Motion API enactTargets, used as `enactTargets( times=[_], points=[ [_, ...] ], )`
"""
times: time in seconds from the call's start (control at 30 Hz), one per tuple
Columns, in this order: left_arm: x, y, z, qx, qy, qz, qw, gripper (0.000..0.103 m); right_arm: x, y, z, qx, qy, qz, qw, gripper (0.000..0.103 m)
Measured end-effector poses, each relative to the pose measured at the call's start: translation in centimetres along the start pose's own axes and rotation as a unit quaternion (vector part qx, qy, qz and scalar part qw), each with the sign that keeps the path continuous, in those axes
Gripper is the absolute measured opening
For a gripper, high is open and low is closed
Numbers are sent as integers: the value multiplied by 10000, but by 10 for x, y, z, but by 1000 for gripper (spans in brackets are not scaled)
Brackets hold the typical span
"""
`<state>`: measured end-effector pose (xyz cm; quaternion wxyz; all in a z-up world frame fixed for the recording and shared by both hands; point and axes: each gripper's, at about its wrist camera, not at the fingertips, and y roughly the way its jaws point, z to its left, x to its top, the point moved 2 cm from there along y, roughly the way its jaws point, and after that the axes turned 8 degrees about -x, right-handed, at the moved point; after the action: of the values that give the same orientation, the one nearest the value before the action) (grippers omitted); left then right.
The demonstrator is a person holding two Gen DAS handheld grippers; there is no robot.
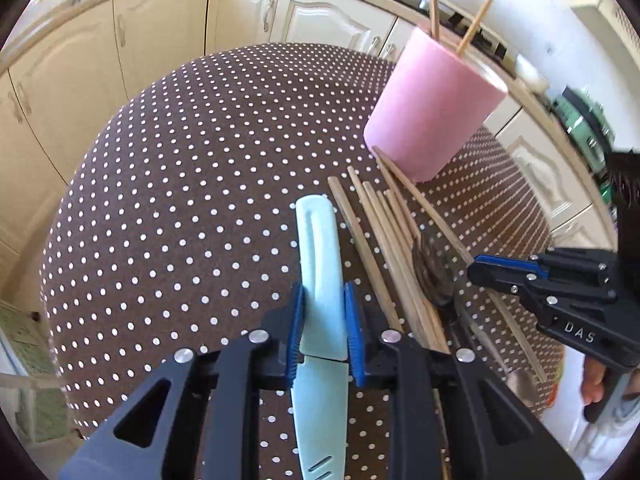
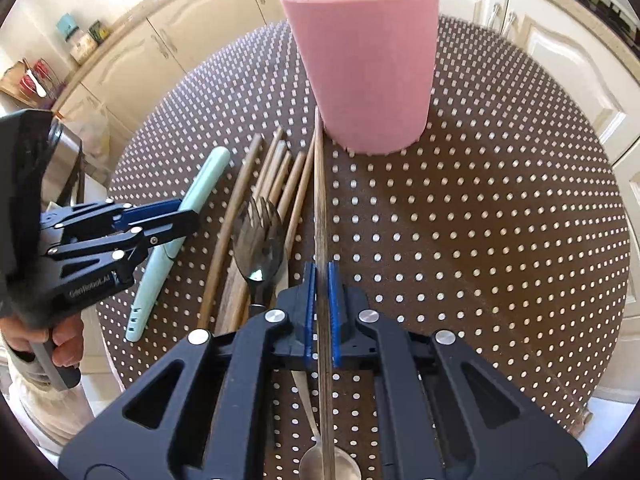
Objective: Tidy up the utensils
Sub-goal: 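Lift the knife and chopstick and lower both into the pink cup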
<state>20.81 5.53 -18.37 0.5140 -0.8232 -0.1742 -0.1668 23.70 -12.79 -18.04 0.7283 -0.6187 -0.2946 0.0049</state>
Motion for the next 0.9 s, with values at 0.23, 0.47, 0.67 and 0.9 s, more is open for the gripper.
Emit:
enactTargets(
  times=[0.23,0.47,0.67,0.9],
  points=[
    [2,-27,3,-318,30,-466,9984,19,-8,-25,-9,191,132,-581,9980,7],
    [-2,-58,-30,-369,589,-1008,9925,19,-20,-54,-14,423,239,-1387,9891,7],
    [8,-78,-65,-465,985,-1344,9849,19,-19,-90,-9,602,248,-2389,9689,7],
    [45,-101,-103,-579,1343,-1757,9735,19,-1,-128,-10,683,558,-3688,9253,7]
  ],
)
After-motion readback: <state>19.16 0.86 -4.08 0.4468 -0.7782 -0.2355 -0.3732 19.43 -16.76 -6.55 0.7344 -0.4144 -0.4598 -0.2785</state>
